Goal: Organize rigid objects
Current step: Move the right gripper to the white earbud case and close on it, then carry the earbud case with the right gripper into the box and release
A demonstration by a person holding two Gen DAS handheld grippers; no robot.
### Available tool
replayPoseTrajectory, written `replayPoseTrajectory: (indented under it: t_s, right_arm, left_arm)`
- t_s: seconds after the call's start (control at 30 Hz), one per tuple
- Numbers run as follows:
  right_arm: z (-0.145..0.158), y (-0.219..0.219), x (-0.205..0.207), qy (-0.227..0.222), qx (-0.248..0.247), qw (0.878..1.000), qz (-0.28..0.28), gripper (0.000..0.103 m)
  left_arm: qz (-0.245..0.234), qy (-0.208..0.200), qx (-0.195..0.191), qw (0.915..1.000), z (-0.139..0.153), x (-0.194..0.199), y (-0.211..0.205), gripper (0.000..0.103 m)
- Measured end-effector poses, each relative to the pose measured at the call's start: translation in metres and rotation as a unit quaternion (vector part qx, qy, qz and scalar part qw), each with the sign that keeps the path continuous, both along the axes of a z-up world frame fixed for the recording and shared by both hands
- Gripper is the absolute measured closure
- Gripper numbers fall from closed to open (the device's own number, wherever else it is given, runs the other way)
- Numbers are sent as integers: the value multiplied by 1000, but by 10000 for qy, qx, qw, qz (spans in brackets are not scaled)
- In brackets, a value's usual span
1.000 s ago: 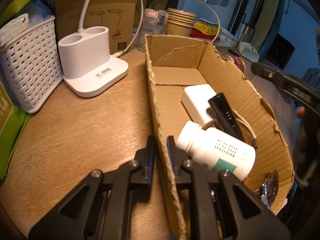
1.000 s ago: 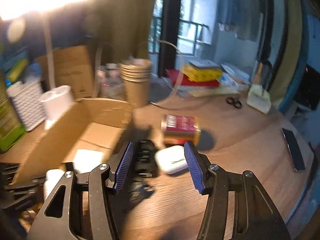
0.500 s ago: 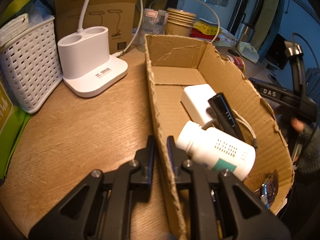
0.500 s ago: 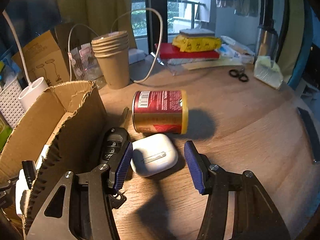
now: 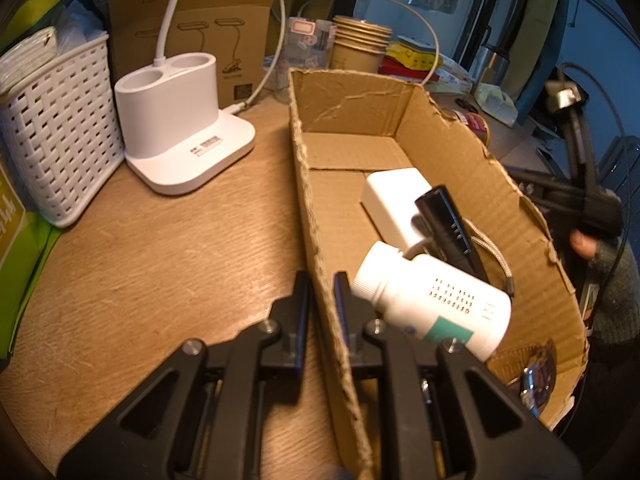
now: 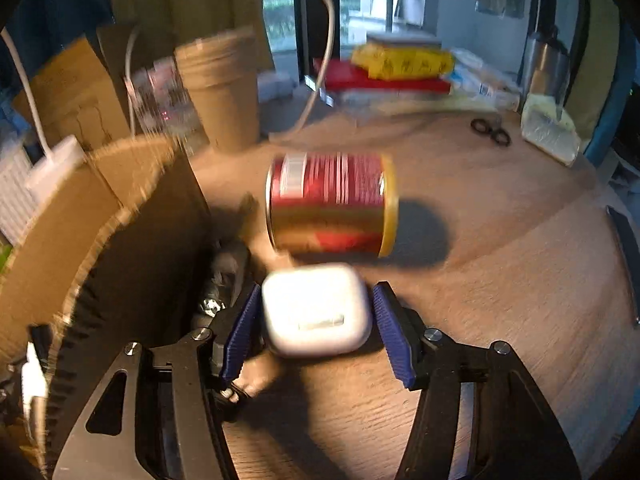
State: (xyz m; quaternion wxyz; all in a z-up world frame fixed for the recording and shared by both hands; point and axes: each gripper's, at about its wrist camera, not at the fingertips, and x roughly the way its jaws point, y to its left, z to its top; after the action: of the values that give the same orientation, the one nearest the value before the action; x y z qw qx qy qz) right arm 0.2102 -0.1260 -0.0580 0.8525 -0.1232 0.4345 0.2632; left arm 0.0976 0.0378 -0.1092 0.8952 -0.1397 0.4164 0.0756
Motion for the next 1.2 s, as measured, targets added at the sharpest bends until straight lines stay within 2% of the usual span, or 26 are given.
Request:
replayPoseTrajectory:
  t_s: [0.27,0.53,0.7,1.2]
  right_arm:
    - [0,-5,-2,-15,89,10000,-34,45]
    - [11,-14,-11,-253,318,9991,-146,45]
    - [17,-11,-22,-485,291,9983,-108,45]
    - [57,-9,-53,-786,700,9943,145,45]
  left_arm:
    - [-1,-3,-1,10000,0,0,0,89]
    - [-1,-3,-1,10000,0,-1,1,89]
    - [-2,-3,-3,10000,0,0,0,89]
    - [-2,-3,-2,10000,0,0,0,89]
